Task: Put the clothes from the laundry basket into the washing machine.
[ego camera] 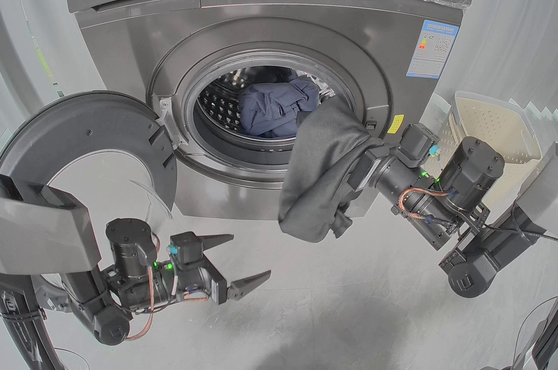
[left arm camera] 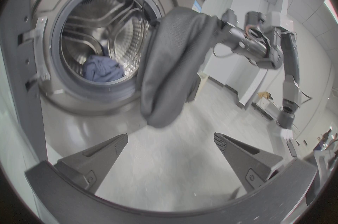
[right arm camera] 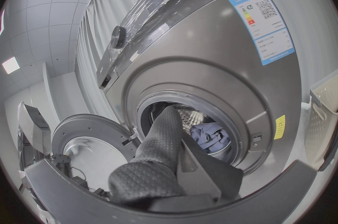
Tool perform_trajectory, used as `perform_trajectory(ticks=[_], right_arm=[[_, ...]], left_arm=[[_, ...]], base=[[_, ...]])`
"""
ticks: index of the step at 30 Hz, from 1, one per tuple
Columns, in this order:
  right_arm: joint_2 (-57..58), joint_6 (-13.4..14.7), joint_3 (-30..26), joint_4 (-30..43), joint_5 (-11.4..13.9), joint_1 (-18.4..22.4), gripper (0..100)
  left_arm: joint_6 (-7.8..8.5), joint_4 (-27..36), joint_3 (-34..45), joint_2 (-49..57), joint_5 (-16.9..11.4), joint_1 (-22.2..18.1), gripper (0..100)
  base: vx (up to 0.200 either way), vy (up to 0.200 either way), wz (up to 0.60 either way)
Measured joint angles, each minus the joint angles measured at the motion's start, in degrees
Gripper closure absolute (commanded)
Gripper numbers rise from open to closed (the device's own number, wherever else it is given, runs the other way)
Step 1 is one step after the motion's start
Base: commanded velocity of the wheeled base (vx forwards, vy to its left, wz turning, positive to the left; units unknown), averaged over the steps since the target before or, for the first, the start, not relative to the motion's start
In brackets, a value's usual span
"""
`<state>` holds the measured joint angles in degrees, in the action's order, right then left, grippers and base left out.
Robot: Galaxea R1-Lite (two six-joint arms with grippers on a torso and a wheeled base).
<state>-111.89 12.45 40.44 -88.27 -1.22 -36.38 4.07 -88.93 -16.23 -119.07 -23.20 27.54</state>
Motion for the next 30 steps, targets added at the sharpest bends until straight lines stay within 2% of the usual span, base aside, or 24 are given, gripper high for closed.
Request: perform_trajectory(ticks=[7, 11, 14, 19, 30], right_arm=[[-0.7, -0.8, 0.1, 0.0, -0.6, -3.0, 100], [-1.8, -0.9, 0.8, 0.1, -0.9, -4.3, 100], [-2.4, -0.9, 1.3, 0.1, -1.2, -5.5, 100], [-3.0, -0.9, 1.7, 0.1, -3.7, -7.3, 100], [-3.4, -0.8, 1.9, 0.4, -4.1, -9.0, 100]], left_arm=[[-4.28, 0.0, -12.9, -1.5, 3.7, 2.3, 0], [-5.60, 0.0, -18.4, -3.7, 6.2, 4.5, 0], [-5.90, 0.0, -20.8, -5.1, 7.4, 5.7, 0], [-6.17, 0.0, -21.9, -6.8, 7.3, 6.3, 0], [-5.88, 0.0, -22.4, -9.5, 7.1, 6.4, 0]], base=[[0.000, 0.000, 0.00], [0.000, 0.000, 0.00], [0.000, 0.000, 0.00], [0.000, 0.000, 0.00], [0.000, 0.000, 0.00]])
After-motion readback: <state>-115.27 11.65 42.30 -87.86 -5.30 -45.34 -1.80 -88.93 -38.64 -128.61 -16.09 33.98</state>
